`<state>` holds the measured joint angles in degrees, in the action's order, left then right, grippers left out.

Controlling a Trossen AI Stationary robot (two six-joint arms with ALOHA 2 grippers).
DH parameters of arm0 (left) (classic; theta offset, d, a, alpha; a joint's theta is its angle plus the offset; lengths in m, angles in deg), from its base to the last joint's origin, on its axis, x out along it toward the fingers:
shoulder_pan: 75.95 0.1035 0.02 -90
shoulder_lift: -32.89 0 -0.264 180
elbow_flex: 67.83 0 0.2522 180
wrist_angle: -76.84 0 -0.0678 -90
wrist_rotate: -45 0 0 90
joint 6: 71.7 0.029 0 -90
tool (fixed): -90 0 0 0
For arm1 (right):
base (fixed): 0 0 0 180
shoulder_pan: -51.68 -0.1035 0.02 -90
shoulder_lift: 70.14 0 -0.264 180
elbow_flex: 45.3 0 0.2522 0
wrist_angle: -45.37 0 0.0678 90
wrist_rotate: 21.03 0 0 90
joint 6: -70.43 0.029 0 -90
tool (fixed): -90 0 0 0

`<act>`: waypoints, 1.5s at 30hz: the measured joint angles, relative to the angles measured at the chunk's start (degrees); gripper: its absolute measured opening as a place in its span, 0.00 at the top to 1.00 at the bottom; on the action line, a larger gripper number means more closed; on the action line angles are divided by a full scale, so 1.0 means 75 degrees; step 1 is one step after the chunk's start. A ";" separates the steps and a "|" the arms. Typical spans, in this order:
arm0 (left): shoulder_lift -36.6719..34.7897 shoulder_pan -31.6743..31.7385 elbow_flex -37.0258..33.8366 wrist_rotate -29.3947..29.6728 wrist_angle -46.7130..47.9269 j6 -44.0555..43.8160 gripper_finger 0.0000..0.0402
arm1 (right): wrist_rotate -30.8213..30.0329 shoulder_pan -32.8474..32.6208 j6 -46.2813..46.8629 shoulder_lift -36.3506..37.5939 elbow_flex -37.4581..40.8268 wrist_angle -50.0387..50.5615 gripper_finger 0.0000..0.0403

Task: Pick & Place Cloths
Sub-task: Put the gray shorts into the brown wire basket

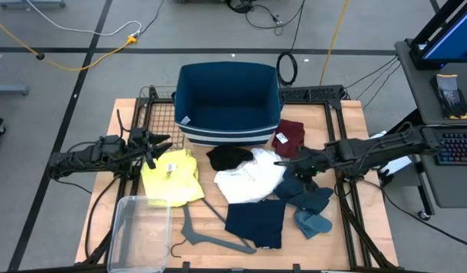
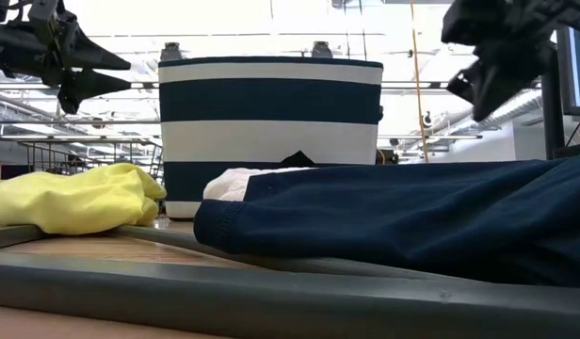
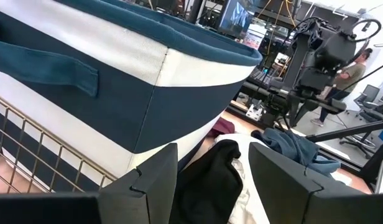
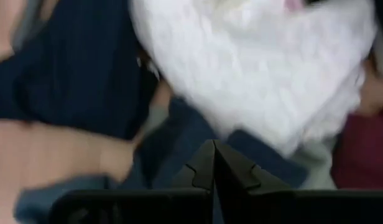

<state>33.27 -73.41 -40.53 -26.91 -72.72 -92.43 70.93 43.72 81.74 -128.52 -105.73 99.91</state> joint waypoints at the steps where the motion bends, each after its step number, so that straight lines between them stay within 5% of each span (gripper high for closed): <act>1: 0.0000 0.0000 0.0000 0.0000 0.0000 0.0000 0.50 | 0.0017 0.0000 0.0003 -0.0030 0.0000 0.0183 1.00; 14: 0.0000 -0.0003 0.0000 0.0000 -0.0003 0.0168 0.50 | 0.0982 0.0061 0.1838 -0.0077 0.0000 0.2020 0.95; 31: 0.0000 -0.0003 0.0000 0.0000 -0.0002 0.0201 0.50 | 0.1163 0.0064 0.2002 -0.0074 0.0748 0.1960 0.48; 45: -0.0001 0.0000 0.0000 0.0003 -0.0004 0.0198 0.50 | 0.1149 0.0064 0.3254 -0.0055 0.2630 -0.0118 0.53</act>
<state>33.26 -73.41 -40.53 -26.89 -72.74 -90.95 79.55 44.20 106.15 -128.94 -86.01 99.02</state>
